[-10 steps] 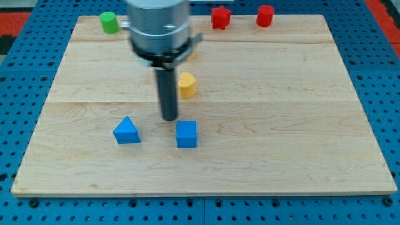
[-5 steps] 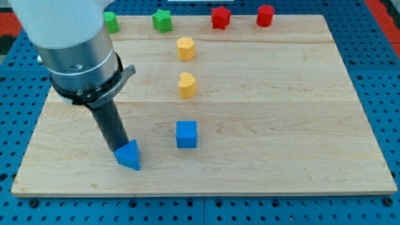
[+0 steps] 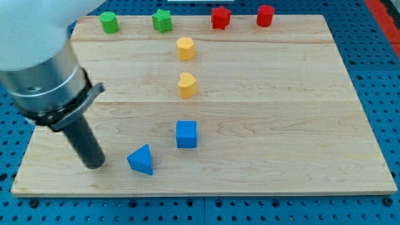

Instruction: Move the triangle to the bottom of the blue cube

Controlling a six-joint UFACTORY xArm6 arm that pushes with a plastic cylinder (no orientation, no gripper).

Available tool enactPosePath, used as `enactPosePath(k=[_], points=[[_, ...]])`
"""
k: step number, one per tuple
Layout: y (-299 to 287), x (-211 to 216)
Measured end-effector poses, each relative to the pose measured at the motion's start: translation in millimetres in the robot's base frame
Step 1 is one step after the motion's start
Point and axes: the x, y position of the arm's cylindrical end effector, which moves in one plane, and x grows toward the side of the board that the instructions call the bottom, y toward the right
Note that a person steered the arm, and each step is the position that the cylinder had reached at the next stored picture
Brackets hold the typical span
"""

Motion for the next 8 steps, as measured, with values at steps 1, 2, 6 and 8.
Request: enactPosePath(k=[1, 2, 6, 8], points=[[-1, 0], [12, 0], [102, 1], [107, 12]])
